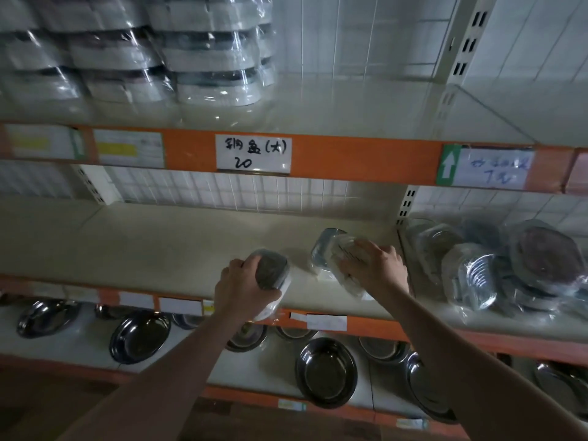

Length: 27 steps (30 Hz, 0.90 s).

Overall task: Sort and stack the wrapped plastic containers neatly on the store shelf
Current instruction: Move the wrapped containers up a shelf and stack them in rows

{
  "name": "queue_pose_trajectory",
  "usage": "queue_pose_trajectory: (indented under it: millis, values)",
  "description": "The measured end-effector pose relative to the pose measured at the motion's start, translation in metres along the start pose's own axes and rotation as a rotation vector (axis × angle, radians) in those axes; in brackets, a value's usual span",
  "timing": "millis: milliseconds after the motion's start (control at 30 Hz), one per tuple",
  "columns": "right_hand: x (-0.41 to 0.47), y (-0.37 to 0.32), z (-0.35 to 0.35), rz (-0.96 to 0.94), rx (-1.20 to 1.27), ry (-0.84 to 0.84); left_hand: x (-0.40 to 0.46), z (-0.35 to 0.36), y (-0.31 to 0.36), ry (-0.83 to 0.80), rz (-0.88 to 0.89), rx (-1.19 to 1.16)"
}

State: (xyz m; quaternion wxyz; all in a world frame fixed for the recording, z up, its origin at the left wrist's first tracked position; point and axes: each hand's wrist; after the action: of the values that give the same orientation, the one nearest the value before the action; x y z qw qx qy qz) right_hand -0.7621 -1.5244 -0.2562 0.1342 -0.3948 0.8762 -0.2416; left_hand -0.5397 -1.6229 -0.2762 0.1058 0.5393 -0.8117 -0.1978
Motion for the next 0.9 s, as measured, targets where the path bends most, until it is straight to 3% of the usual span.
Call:
queue_pose_trajectory:
  millis: [400,900]
  values:
    - [-0.121,-0.088,-0.018,-0.18,-0.012,-0.093,-0.104,-0.111,-0.044,-0.061,-0.056,-0.098]
    - [-0.269,-0.27,-0.045,-0.307,0.111,-0.017,-0.21,-0.322,-0.184,-0.027,0.115,-0.043]
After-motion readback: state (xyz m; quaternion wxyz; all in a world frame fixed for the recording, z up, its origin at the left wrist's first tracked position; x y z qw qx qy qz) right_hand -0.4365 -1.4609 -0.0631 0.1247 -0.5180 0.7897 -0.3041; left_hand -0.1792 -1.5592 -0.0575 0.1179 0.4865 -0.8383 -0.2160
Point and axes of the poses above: each hand's wrist, its own x-axis towards the middle knuckle, its own z-axis out of the palm, y = z × x
